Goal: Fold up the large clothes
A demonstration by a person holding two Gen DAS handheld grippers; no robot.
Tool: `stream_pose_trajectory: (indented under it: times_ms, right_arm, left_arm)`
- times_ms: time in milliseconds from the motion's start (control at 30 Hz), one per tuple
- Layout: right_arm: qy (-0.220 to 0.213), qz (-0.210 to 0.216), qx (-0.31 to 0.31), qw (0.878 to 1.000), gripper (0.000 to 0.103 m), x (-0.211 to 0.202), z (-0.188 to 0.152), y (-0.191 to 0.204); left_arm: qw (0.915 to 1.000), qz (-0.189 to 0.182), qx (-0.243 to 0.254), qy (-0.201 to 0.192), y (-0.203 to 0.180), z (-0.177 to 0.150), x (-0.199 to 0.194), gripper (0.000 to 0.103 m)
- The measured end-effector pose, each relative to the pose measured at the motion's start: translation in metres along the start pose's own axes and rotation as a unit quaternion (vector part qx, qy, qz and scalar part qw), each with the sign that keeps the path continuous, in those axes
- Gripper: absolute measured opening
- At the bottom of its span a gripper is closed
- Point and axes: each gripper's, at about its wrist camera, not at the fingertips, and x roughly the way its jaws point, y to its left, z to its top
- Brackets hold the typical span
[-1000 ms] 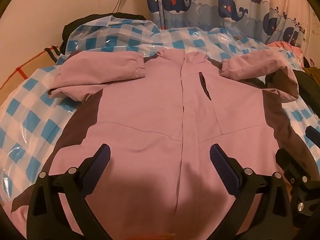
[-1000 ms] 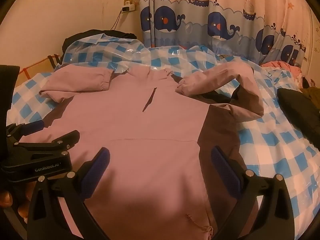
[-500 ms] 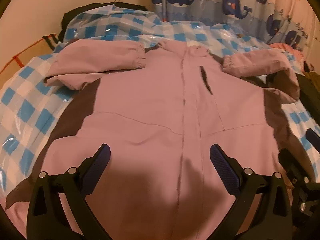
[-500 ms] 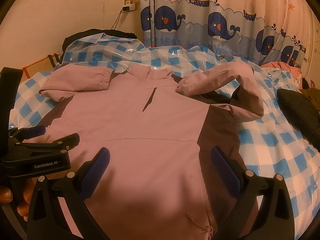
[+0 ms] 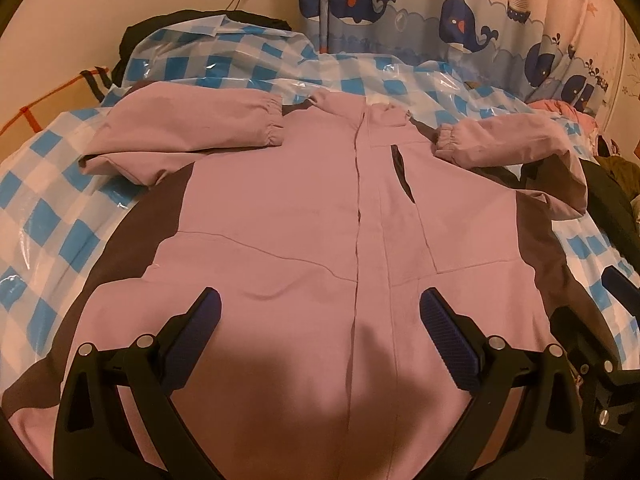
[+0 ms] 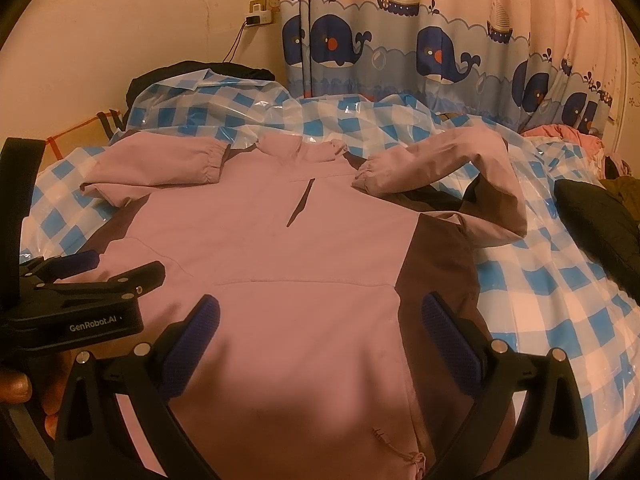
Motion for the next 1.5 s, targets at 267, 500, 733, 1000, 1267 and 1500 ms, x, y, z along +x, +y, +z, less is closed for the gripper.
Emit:
stream_pose_trajectory:
  times_ms: [267,500,733,1000,1267,1500]
  right_arm:
    - [0.0,0.0,0.0,1.0,0.096,0.0005,-0.0007,0.0011]
    - [0.0,-0.001,-0.001,1.0,0.096,-0.0021,0.0021,0.0015]
    - [0.001,-0.001,-0.001,1.0,0.096,-0.0006,0.0012,0.0023]
    - [0.001,-0.001,-0.002,1.0,0.096,-0.0006,0.0012,0.0023]
    - [0.002,-0.001,-0.001,1.0,0.096,0.0001,0.0009,0.0026]
    - [0.005,0.0,-0.002,1.0,0.096,-0.0025,0.0013,0.0055]
  left_arm:
    - [1.0,-0.004,0.001,0.003,-0.0007,-0.0002,0.002,0.096]
    - [1.0,-0.006,0.003,0.005,-0.0034,-0.0016,0.0028,0.096]
    - [0.9999,-0.007,0.004,0.007,-0.0058,-0.0028,0.004,0.096]
    - [0.9999,-0.008,0.005,0.009,-0.0069,-0.0042,0.0047,0.096]
    - [0.9999,-0.009,0.004,0.012,-0.0051,-0.005,0.0066,0.096]
    - [0.9999,-0.01,0.003,0.014,-0.0045,-0.0053,0.0085,0.096]
